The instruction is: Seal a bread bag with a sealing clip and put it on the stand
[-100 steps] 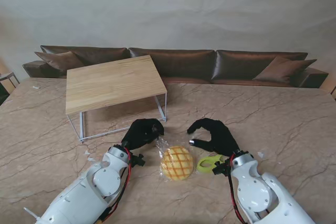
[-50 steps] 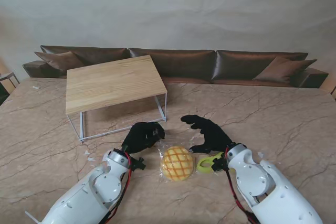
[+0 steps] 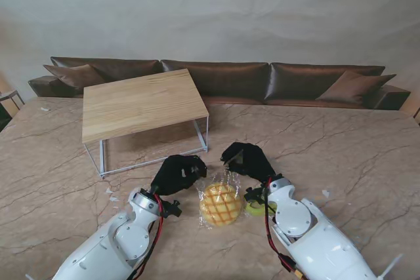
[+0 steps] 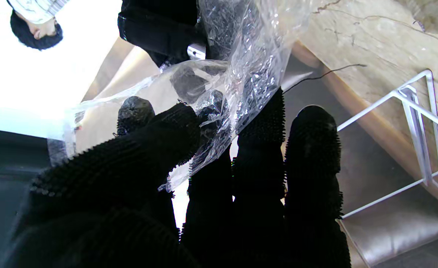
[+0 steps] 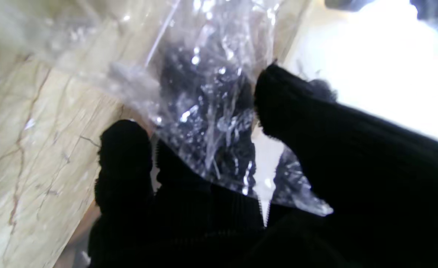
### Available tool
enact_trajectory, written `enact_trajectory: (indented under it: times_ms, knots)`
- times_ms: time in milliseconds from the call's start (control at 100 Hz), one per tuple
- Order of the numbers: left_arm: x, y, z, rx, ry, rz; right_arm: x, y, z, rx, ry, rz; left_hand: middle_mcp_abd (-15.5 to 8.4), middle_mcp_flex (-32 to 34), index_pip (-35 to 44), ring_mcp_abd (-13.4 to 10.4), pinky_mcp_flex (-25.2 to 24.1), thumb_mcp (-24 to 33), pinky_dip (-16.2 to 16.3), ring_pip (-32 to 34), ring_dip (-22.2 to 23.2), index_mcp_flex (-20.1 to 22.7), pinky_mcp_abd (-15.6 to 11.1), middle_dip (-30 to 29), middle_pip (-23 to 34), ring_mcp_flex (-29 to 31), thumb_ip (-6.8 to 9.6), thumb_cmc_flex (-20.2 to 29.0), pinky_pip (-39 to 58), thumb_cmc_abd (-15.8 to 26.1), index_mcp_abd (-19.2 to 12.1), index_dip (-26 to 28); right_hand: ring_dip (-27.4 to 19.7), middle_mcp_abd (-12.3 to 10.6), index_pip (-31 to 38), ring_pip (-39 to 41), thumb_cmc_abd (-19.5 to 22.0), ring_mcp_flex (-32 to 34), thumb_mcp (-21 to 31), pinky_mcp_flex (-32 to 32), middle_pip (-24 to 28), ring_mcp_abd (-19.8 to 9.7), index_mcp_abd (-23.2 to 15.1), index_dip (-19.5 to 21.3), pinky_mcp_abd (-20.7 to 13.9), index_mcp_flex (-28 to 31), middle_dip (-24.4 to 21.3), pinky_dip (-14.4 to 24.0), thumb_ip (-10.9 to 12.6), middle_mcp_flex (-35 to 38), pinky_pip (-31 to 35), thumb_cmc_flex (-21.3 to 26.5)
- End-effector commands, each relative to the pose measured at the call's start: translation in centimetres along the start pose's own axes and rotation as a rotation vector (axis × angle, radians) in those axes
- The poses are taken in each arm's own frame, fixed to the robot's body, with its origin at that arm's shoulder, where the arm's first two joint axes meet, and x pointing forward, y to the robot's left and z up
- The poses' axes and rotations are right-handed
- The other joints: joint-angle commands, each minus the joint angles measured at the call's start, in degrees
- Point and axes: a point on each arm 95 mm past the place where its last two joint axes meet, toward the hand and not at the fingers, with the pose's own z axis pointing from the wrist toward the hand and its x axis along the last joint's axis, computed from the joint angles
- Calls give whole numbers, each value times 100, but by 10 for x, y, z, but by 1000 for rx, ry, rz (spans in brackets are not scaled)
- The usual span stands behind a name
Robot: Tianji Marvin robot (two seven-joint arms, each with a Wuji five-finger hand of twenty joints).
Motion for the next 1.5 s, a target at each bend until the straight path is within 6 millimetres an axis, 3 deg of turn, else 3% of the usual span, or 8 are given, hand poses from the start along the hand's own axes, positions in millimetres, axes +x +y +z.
enact_trajectory:
  times_ms: [0, 180, 380, 550, 710, 1170, 1210, 1490]
  knots:
    - [3, 0, -2, 0, 10, 10, 8, -10, 5, -3, 32, -27, -205, -73, -11, -226, -25, 42, -15, -87, -58, -91, -190, -27, -84, 118, 49, 133, 35, -154, -15, -220, 151, -60, 123, 377, 199, 304, 28, 225, 179, 57, -328, -63, -22, 416, 27, -152, -14, 343, 358, 343]
    - [1, -7, -10, -4, 12, 40, 14, -10, 3, -54, 55, 26, -438, -731, -202, -66, -620, 663, 391, -326, 188, -551, -136, -910, 329, -328, -35, -301, -61, -244, 231, -1215, 757, 161, -376, 1897, 159, 318, 138, 631, 451, 36, -296, 1923, -141, 1164, 996, -312, 63, -10, 808, 823]
    - [-10, -27, -25, -85, 15, 63, 16, -10, -4, -97, 80, 30, -510, -2623, -2015, -71, -2317, 253, 783, -1408, 53, -1639, -49, -1907, 754, -2159, 431, -3066, -1211, -271, 1034, -999, 1302, 90, 30, 2322, 390, 293, 51, 301, 755, 80, -345, 2986, 65, 1651, 1596, 170, 156, -343, 672, 1315]
    - [-20, -46, -27, -57, -60, -16, 18, -15, -14, -128, 122, -49, -387, -3061, -2626, 95, -3068, -2765, 1035, -1601, 140, -1871, -70, -1803, 492, -2979, 944, -3655, -1677, 1967, 1240, -1193, 1679, -238, 430, 2539, 410, 287, 301, 50, 946, -38, -423, 3072, 156, 1718, 1774, 541, 110, -523, 653, 1433]
    - [-16, -52, -15, -21, -165, -66, 22, -20, -23, -128, 171, -118, -191, -3122, -2979, 216, -3433, -3971, 1054, -1672, 63, -1772, -134, -1837, 352, -3259, 1226, -3684, -1918, 3399, 1599, -1376, 1912, -373, 806, 2571, 365, 276, 411, -25, 1001, -73, -432, 3112, 140, 1747, 1786, 631, 94, -523, 601, 1457]
    - [3, -28, 6, -321, -273, 13, 32, -25, -27, -147, 237, -212, 78, -4069, -4209, 110, -3964, -4199, 958, -2245, -432, -2709, -78, -2390, 33, -4061, 894, -2781, -2700, 1716, 2349, -1983, 2082, -451, 1041, 2510, 379, 279, 452, -36, 1031, -138, -488, 3174, 98, 1754, 1779, 664, 94, -496, 559, 1453]
    - [3, -26, 6, -344, -270, 29, 32, -25, -27, -148, 238, -215, 102, -3998, -4135, 144, -3935, -3003, 1178, -2215, -415, -2652, -54, -2435, 147, -4015, 755, -3174, -2864, 1236, 2360, -1969, 2091, -458, 1041, 2509, 388, 281, 450, -36, 1034, -135, -489, 3173, 95, 1752, 1779, 665, 93, -493, 557, 1449]
    - [3, -14, 6, -437, -259, 97, 35, -24, -28, -158, 247, -225, -338, -3089, -3385, 95, -3903, -966, 1337, -1836, 59, -2273, 32, -1484, 916, -3558, 635, -2853, -2869, 565, 1981, -1577, 2116, -476, 1066, 2457, 413, 278, 436, -46, 1033, -149, -491, 3188, 83, 1756, 1764, 670, 93, -486, 545, 1443]
